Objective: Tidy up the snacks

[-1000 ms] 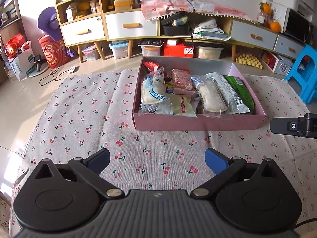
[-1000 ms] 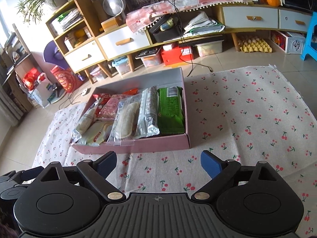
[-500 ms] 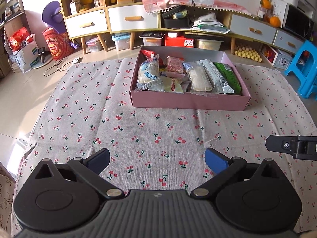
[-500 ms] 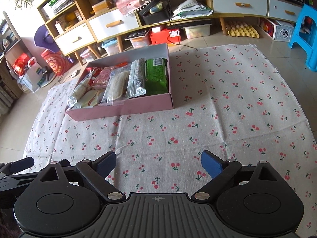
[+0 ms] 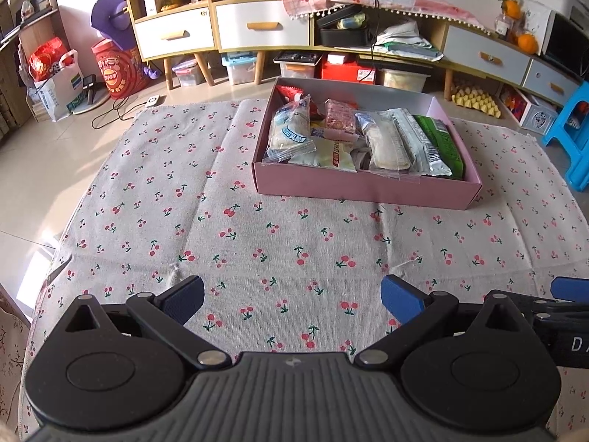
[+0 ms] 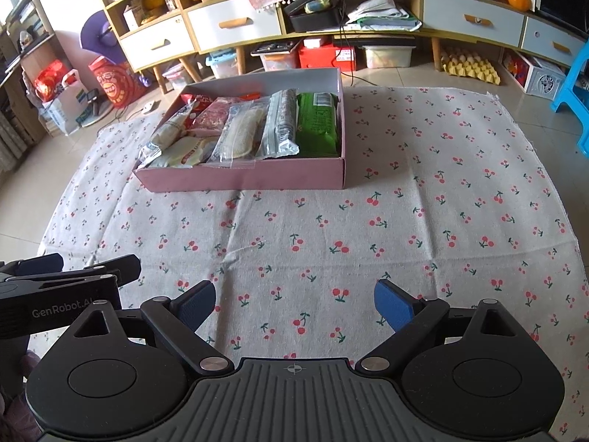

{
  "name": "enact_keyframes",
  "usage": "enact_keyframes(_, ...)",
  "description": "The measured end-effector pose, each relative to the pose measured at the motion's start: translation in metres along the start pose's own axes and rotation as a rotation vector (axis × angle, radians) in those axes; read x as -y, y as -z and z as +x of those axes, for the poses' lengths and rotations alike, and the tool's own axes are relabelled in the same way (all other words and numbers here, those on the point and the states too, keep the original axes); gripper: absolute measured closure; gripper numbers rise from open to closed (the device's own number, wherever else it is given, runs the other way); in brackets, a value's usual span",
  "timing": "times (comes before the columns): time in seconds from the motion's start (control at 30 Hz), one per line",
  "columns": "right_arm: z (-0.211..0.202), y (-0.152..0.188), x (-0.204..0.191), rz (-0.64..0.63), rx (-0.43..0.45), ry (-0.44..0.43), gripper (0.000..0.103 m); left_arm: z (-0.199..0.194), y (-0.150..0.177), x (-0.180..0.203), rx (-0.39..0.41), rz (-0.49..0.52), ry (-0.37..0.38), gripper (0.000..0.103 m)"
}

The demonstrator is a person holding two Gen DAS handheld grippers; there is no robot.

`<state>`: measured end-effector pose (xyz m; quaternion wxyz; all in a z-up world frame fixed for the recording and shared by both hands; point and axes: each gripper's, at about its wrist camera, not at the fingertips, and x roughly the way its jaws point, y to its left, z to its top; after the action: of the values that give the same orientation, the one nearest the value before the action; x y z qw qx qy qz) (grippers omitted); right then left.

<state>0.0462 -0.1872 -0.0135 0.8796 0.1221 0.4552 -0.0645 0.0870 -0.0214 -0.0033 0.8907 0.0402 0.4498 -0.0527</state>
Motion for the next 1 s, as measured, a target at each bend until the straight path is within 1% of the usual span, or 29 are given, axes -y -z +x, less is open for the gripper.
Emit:
enact_keyframes(0.33,-0.0018,-0.0003,0.0045,0.011,0.009,0.020,0.008,-0.0032,0.0033,0.0040,-0.004,0.016,0.008,0.001)
enact_keyframes(1.0,0.0015,-0.0001,0.0057,0.020,0.005,0.028,0.008,-0.0005,0.0038,0.0048,-0.022,0.016,0.012,0.001)
